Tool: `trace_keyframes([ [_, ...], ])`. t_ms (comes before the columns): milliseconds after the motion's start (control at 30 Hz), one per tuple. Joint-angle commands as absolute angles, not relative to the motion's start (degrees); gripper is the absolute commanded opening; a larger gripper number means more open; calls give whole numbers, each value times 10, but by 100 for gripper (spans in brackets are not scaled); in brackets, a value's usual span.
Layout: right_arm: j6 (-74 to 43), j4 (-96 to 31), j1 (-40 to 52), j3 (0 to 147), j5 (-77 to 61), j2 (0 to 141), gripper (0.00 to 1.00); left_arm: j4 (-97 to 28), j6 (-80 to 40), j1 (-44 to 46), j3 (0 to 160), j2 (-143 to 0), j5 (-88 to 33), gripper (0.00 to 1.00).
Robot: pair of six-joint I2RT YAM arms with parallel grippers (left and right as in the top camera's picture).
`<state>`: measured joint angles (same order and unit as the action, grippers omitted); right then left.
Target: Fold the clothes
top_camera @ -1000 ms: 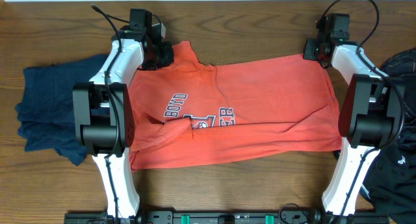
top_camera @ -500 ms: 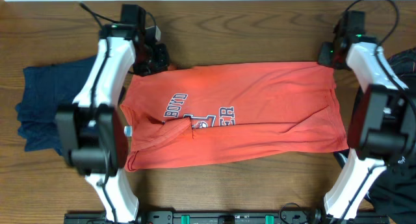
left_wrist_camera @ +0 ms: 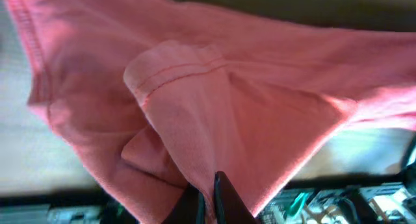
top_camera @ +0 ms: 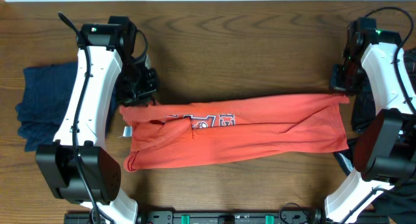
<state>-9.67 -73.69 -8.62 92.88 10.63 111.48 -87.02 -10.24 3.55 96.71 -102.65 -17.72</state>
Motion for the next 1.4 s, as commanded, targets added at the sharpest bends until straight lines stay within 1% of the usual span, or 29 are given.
trace_keyframes([
  [0,-102,-753,-87,929,127,1110,1,-885,-90,36,941,-1025,-145,6],
  [400,-91,-826,-87,929,128,1110,1,-871,-89,36,793,-1025,-146,6],
  [500,-92,-843,-87,929,147,1110,1,-872,-89,36,769,-1025,-145,6],
  [533,-92,-846,-88,929,151,1110,8,-875,-89,36,764,-1025,-145,6],
  [567,-92,-848,-88,929,150,1110,22,-881,-89,36,762,-1025,-145,15],
  [600,-92,-850,-87,929,150,1110,26,-888,-89,36,762,-1025,-145,28],
  [633,-92,-855,-87,929,150,1110,29,-895,-89,36,762,-1025,-145,36],
  [867,-91,-860,-102,929,152,1110,38,-883,-89,36,762,-1023,-145,37],
  [1033,-77,-848,-119,913,145,1110,48,-839,-93,36,762,-1023,-145,37],
  [1133,-43,-819,-131,882,101,1110,54,-815,-107,37,762,-1023,-145,37],
  [1233,2,-783,-140,850,42,1110,55,-809,-109,37,761,-1023,-145,37],
  [1300,10,-764,-144,835,25,1110,57,-807,-109,37,757,-1023,-145,37],
  [1333,9,-757,-145,828,25,1110,60,-804,-109,37,752,-1023,-145,39],
  [1367,10,-754,-145,825,25,1110,61,-800,-109,37,746,-1023,-145,43],
])
